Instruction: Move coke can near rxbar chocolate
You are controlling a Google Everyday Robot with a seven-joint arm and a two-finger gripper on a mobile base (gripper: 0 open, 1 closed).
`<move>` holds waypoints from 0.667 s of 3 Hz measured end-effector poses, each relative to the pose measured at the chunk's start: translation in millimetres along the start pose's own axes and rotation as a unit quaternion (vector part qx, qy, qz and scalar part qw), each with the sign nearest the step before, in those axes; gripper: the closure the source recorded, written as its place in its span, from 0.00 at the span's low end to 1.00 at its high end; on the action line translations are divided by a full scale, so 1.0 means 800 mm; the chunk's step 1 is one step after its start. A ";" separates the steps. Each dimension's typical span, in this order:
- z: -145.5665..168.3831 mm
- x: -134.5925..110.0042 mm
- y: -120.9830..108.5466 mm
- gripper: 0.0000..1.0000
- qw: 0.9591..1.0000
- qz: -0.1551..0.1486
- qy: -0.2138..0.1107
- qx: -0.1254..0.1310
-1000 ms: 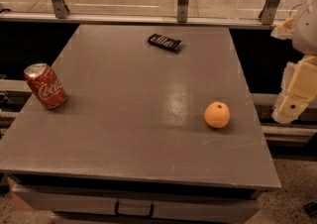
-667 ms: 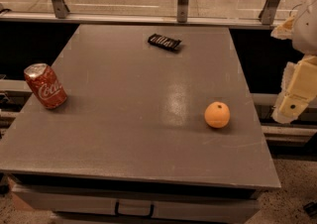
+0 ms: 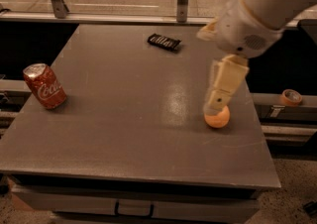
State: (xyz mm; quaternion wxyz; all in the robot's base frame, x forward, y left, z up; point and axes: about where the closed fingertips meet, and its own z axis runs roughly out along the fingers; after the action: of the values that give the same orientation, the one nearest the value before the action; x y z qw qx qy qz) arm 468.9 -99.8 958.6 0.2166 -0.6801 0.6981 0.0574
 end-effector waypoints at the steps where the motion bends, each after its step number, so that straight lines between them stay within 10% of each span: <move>1: 0.049 -0.117 0.006 0.00 0.993 -0.069 -0.085 -0.035; 2: 0.077 -0.237 0.036 0.00 0.979 -0.112 -0.156 -0.067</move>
Offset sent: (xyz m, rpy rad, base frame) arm -0.0361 0.2933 0.0148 0.3827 0.0702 0.4282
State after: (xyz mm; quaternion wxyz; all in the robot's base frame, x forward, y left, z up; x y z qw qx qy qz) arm 450.8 100.4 968.8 0.2823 -0.7493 0.5698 0.1850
